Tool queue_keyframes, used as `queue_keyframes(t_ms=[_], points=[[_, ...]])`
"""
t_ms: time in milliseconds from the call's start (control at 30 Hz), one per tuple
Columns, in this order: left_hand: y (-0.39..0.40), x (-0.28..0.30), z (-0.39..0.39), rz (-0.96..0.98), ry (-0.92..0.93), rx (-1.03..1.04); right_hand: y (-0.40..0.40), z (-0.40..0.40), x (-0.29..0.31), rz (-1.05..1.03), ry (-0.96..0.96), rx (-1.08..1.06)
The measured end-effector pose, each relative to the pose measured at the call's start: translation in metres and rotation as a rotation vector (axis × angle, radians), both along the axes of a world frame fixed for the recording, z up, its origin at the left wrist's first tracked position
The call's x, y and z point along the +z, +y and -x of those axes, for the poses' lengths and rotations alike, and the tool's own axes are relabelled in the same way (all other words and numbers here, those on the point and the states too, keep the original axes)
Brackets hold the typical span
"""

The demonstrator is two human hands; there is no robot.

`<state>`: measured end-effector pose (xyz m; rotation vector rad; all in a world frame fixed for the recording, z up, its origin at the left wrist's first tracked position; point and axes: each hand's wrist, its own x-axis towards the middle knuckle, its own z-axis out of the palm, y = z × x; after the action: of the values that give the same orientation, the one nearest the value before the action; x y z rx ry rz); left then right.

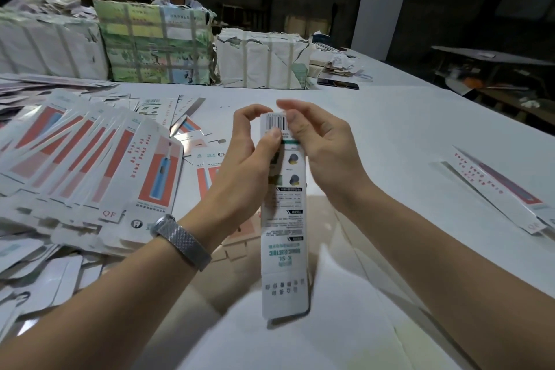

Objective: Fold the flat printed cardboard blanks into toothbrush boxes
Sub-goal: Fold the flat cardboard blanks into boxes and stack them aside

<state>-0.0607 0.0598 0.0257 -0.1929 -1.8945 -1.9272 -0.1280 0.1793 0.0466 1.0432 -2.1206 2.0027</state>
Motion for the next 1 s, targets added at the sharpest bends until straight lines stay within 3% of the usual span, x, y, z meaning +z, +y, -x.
queue_keyframes(t_ms=[133,233,333,433,567,667,800,1000], points=[[-0.001,0.005,0.004,-0.068,-0.049,-0.012,-0.002,-0.004,0.006,-0.317,0.287,-0.197],[-0.002,0.009,0.005,-0.091,-0.084,-0.129,0.004,-0.001,0.022,-0.579,0.220,-0.220],[0.001,0.012,0.011,-0.106,-0.065,-0.148,0.008,0.000,0.029,-0.664,0.135,-0.162],[0.006,0.010,0.006,0.011,-0.172,-0.203,0.012,0.012,0.028,-0.784,0.191,-0.157],[-0.012,0.003,0.004,0.216,-0.206,0.050,0.049,0.056,0.029,-0.988,0.041,-0.313],[-0.020,-0.001,0.007,0.236,-0.207,0.035,0.090,0.088,0.017,-1.230,0.017,-0.546],[-0.026,-0.010,0.011,0.452,-0.206,0.130,0.140,0.118,-0.003,-1.371,0.003,-0.806],[-0.036,-0.031,0.017,1.092,-0.402,0.397,0.181,0.136,-0.017,-1.253,-0.113,-1.035]])
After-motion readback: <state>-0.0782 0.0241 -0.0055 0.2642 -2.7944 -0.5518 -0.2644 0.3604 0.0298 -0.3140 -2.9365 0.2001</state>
